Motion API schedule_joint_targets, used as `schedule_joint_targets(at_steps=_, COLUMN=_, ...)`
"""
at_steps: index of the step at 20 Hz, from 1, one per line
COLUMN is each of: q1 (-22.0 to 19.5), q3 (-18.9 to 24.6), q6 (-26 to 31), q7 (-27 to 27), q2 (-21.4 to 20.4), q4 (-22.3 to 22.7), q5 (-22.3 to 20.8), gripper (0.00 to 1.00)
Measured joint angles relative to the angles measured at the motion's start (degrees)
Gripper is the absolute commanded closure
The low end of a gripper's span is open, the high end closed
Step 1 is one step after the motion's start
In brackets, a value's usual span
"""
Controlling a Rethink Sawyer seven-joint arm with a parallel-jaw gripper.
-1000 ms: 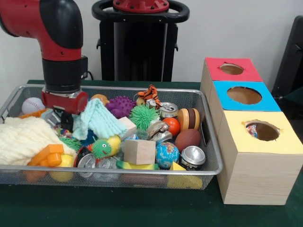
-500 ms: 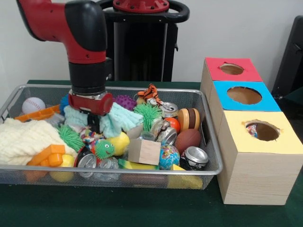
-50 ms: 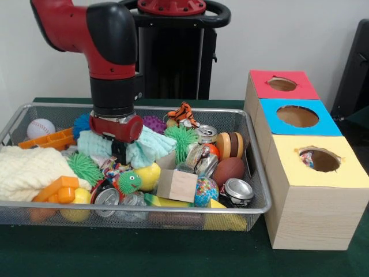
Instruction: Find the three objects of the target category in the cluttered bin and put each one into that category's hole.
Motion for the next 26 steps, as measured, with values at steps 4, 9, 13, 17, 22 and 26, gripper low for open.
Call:
schedule_joint_targets(at_steps=4, q1=0.18, q3=-0.01, q6=-1.00, q7=0.00, q2=-0.01, q4=0.65, q5=1.12, gripper=1.00)
schedule_joint_targets(at_steps=9, q1=0.78, q3=-0.17, q6=-2.98, q7=0.00, q2=-0.21, q4=1.71, q5=2.00, gripper=1.00)
schedule_joint_targets(at_steps=13, q1=2.03, q3=-1.18, q6=-4.43, q7=0.00, q2=-0.80, q4=2.32, q5=2.06, gripper=1.00)
schedule_joint_targets(at_steps=17, q1=3.44, q3=-2.66, q6=-4.47, q7=0.00, q2=-1.53, q4=2.34, q5=2.05, gripper=1.00)
schedule_joint_targets(at_steps=22, q1=4.07, q3=-4.01, q6=-4.45, q7=0.00, q2=-1.73, q4=2.07, q5=1.33, gripper=0.00)
schedule_joint_targets(at_steps=26, q1=4.12, q3=-4.56, q6=-4.42, q7=0.00, q2=-1.72, q4=1.58, q5=0.20, gripper=0.00)
